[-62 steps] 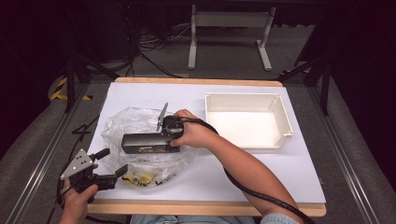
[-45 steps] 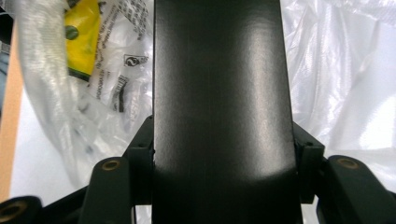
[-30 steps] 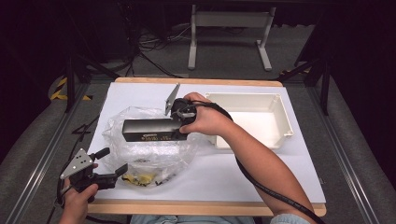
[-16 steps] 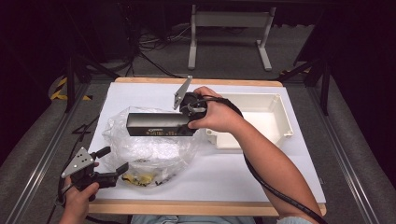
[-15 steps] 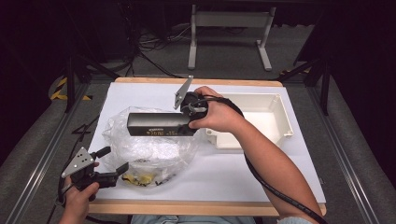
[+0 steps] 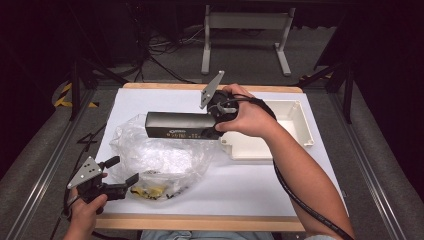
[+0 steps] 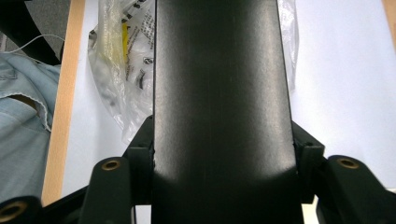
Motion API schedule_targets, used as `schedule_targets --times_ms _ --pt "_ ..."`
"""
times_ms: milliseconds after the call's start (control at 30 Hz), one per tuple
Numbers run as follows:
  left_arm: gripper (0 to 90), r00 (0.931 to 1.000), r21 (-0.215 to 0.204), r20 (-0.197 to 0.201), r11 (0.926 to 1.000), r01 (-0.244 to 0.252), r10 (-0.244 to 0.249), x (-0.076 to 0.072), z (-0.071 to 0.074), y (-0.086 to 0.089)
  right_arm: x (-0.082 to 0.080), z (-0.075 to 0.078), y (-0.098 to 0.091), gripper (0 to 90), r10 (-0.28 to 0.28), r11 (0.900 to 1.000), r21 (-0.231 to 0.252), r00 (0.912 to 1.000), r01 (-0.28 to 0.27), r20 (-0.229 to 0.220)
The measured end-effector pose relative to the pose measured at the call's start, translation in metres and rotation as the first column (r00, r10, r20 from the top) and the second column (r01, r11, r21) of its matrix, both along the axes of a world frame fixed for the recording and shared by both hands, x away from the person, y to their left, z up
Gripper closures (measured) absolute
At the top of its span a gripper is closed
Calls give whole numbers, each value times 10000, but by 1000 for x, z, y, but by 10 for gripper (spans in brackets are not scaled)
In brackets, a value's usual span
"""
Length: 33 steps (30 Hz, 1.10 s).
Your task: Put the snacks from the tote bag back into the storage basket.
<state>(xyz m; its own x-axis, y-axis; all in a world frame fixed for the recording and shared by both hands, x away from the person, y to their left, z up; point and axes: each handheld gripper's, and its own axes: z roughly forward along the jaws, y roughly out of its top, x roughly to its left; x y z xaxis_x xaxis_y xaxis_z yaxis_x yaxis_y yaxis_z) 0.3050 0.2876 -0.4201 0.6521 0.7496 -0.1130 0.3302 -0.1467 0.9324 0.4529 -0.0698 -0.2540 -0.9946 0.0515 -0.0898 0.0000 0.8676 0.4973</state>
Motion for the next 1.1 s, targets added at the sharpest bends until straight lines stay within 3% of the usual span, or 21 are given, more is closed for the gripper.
schedule_targets --times_ms 567,733,933,1100 --pt "83 10000 24 -56 10000 -34 34 -1 -1 0 -1 9 -41 432 288 9992 267 9994 -294 209" --pt "83 10000 -5 -43 10000 -90 90 -3 -1 1 0 12 -58 431 208 9991 357 9993 -219 305" --pt "83 9998 24 -73 9998 -189 189 -4 -1 2 0 13 -76 431 -24 10000 38 9995 23 305" --pt "84 9998 93 -59 9998 -188 188 -4 -1 2 0 16 -91 431 -104 9998 191 9991 96 415"
